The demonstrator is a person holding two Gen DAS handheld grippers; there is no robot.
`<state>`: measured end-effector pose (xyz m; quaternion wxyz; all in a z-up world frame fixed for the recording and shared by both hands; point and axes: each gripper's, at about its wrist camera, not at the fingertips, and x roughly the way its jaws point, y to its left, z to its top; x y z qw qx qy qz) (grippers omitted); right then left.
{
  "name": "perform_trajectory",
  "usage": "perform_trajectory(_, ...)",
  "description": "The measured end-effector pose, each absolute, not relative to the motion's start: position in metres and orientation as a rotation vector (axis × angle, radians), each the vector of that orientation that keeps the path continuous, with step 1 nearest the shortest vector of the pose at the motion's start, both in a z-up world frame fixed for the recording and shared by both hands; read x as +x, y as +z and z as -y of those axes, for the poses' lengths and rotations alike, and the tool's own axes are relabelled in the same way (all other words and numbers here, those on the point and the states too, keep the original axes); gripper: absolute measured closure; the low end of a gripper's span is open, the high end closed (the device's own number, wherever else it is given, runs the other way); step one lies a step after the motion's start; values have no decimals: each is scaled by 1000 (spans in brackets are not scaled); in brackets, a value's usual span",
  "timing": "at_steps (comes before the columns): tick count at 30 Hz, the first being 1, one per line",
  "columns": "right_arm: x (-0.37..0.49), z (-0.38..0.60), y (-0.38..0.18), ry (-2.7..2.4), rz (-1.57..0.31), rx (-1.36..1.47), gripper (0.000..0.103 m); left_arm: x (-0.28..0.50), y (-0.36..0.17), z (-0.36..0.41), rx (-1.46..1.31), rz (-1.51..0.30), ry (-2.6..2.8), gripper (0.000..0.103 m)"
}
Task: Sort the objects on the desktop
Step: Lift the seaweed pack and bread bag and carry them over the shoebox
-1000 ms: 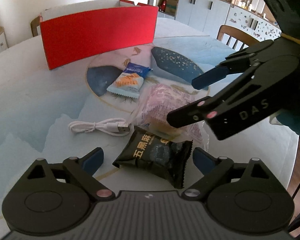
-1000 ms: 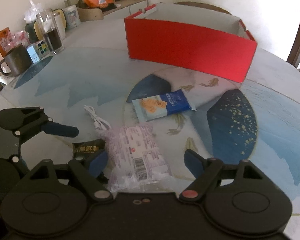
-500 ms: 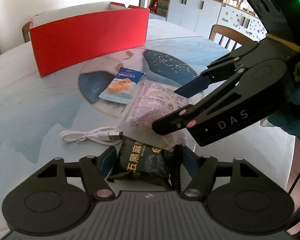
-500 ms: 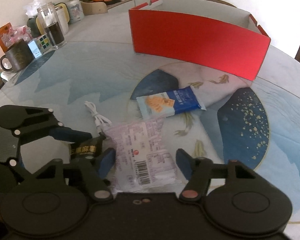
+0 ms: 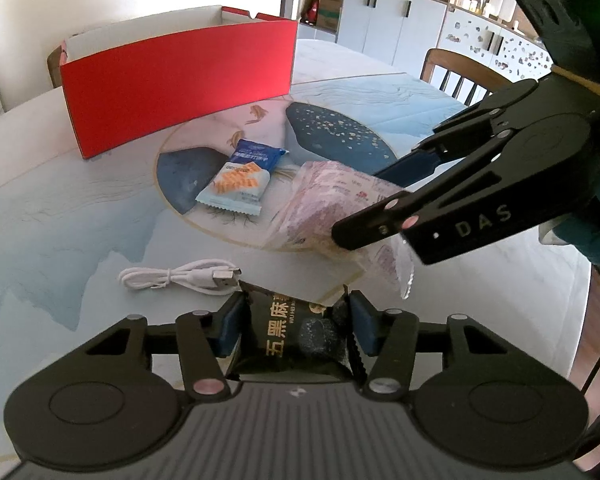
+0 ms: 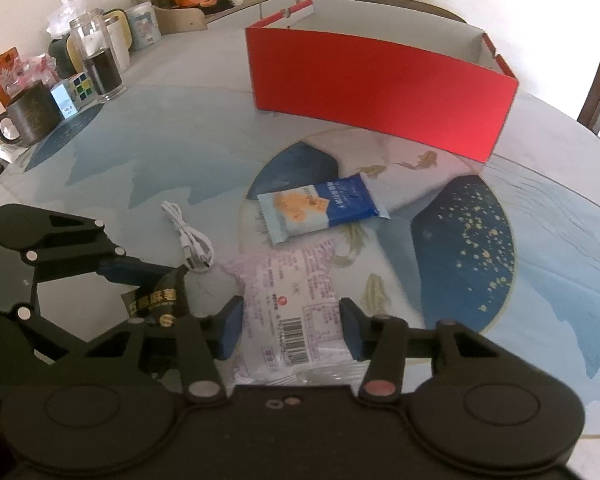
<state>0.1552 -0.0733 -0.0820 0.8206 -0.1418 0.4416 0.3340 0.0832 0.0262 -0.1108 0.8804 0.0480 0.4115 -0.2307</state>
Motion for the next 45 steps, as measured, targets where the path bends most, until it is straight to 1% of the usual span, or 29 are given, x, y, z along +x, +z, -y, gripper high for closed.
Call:
perform_trajectory(17, 139, 89, -60, 681, -891, -281, 55, 73, -86, -24, 62, -804, -473, 50)
perform_trajectory(45, 131, 115, -21, 627, -809, -249, 56, 83, -36, -26, 48, -710, -442, 50)
